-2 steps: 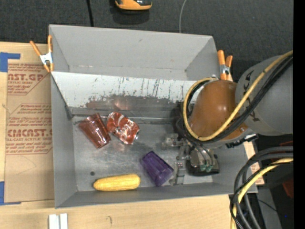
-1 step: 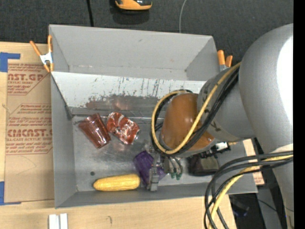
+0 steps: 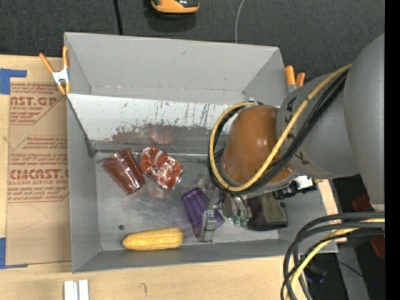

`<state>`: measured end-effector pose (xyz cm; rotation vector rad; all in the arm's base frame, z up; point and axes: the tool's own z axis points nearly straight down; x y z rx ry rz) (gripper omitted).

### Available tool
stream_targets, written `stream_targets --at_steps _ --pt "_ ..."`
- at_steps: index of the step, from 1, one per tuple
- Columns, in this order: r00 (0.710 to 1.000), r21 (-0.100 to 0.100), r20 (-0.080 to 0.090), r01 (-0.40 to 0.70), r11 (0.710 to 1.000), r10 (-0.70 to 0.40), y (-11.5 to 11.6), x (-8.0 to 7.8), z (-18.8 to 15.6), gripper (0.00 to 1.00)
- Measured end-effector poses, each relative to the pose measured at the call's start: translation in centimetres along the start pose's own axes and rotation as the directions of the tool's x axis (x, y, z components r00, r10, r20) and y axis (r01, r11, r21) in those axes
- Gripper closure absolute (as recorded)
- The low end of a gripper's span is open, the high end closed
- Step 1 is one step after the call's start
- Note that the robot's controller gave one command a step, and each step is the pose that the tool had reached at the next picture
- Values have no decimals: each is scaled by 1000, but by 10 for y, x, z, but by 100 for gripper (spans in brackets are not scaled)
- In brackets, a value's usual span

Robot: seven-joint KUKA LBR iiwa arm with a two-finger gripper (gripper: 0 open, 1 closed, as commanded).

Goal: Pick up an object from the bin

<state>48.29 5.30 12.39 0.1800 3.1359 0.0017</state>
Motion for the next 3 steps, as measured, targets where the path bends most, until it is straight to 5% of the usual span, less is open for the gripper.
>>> stream_targets --at_steps 1,2,3 --pt "994 2 -4 -112 994 112 -28 0 26 0" --pt "1000 2 -1 3 1000 -3 53 3 46 0" --pt "940 -1 3 -340 940 340 -19 -7 52 100"
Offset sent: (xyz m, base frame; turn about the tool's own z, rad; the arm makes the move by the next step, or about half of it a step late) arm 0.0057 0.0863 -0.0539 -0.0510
